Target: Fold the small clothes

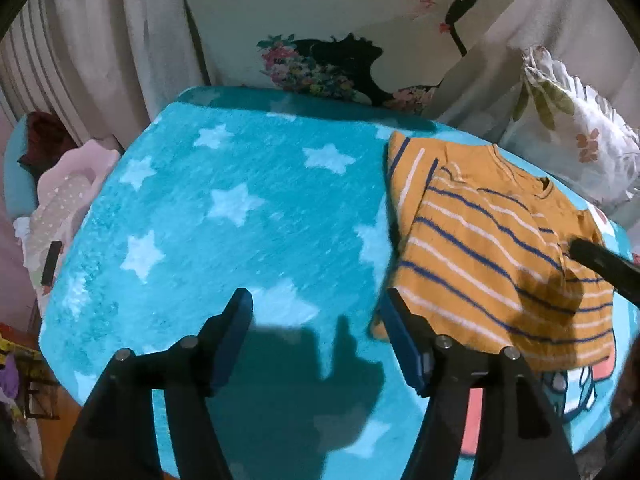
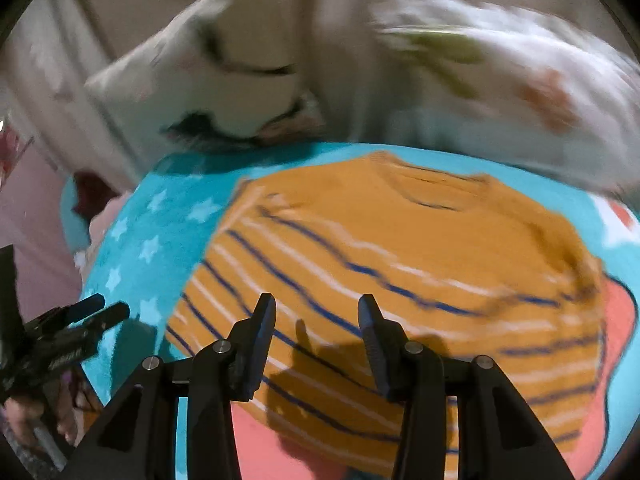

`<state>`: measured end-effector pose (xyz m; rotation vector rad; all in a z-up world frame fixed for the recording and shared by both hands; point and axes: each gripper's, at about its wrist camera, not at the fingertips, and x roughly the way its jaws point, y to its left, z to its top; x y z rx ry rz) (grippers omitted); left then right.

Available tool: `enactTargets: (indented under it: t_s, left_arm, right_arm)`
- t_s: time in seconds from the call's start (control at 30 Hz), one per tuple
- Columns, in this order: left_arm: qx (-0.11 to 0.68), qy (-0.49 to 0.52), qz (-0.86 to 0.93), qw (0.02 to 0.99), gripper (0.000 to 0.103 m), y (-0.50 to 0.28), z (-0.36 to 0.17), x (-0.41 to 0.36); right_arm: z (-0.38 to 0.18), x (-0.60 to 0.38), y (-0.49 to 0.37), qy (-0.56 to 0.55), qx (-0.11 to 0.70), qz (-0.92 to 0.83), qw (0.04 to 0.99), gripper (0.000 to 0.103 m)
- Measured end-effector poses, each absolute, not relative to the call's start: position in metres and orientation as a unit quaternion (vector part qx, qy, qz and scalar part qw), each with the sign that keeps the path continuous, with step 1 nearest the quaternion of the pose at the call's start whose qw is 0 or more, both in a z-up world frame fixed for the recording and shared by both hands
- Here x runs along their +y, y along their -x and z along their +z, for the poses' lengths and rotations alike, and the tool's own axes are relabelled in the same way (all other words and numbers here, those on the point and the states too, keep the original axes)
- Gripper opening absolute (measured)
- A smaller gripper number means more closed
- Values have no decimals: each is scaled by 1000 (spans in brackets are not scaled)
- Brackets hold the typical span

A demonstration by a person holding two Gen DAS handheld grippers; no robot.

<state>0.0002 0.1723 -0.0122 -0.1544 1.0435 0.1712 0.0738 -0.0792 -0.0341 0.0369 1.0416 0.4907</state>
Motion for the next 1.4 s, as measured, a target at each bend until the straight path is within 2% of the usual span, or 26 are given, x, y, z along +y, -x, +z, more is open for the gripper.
enactTargets:
  t_s: [0.2,0.47,0.77,0.97,1.03,1.4]
  left_arm:
    - [501,69,77,859,66,8,-17,197]
    - [507,87,83,854,66,12,-19,223]
    - [509,105,85,850,66,5,-22,232]
    - [516,99,85,846,66,2,-27,233]
    - [517,100,88,845,66,2,-28,237]
    - [529,101,82,838,69,-2,-39,240]
  right_arm:
    - [-53,0,-96,32,508,246,825,46]
    - [-99,49,-120,68,550,235,798,48]
    - [-66,60,-123,72,523,246,813,49]
    - [-103,74,-126,98,562,244,784,50]
    - [-102,73,-125,86,559,247,787,55]
    - [-71,58,-120,31,543,231,807,55]
